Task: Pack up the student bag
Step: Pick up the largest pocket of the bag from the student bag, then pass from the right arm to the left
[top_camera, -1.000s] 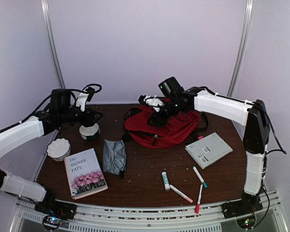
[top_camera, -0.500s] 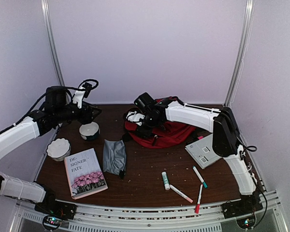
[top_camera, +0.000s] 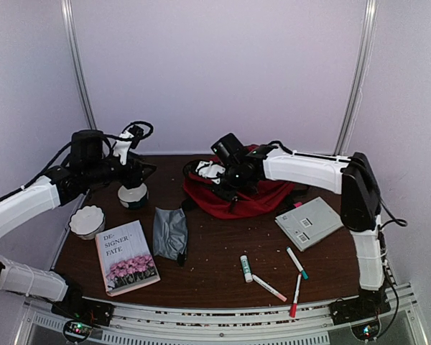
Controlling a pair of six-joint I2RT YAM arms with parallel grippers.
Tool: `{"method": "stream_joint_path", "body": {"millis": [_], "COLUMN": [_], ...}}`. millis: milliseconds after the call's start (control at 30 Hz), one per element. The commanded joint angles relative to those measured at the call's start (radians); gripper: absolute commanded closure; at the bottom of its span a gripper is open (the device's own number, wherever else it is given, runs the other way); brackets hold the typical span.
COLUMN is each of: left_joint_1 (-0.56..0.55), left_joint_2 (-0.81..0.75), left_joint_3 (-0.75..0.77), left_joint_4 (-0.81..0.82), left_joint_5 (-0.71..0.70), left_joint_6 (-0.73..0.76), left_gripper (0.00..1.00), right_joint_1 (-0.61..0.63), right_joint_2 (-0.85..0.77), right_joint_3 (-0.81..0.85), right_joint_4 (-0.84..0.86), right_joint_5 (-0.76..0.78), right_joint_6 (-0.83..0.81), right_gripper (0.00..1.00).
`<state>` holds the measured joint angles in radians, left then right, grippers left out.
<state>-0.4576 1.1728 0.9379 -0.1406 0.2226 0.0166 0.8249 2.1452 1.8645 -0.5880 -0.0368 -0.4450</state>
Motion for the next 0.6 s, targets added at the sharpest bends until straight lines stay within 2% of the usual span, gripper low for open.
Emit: {"method": "stream_joint_path", "body": {"millis": [0,33,67,167,400,467,567], "left_joint_1": [-0.061,-0.083,-0.103,-0.167,-0.248,-0.257,-0.299], "left_joint_2": [-0.091,-0.105,-0.115,-0.127,-0.039,-0.004,0.071], "left_joint_3": [-0.122,-0.161,-0.182,-0.210,-0.221,-0.211,-0.147], "left_joint_4": [0.177,0.220,0.256,0.330,0.506,0.544,0.484], "left_joint_5": [-0.041,-0.044,-0.044,-0.077,-0.087,-0.039,0.009], "left_joint_6": [0.094,0.113,0.130,0.186,0.217,0.233,0.318], "left_gripper": [0.27,0.06,0.03,0.02,0.02,0.05,0.12], "right_joint_1": [0.000,-0.002,-0.002,0.000,-0.002,-0.003,-0.006], "right_joint_2": [-0.275,-0.313,-0.345,-0.440,-0.587,-0.614,-0.655], "right_joint_3": [-0.150,-0.183,-0.208,-0.283,-0.505,-0.542,-0.588], "right_joint_4": [0.153,0.157,0.143,0.117,0.215,0.223,0.219], "right_joint_5": [-0.098,-0.112,-0.132,-0.183,-0.159,-0.161,-0.193], "right_joint_6": [-0.105,-0.120,-0.138,-0.172,-0.195,-0.204,-0.202], "right_gripper": [1.00,1.00,1.00,0.99,0.99,0.98,0.98]}}
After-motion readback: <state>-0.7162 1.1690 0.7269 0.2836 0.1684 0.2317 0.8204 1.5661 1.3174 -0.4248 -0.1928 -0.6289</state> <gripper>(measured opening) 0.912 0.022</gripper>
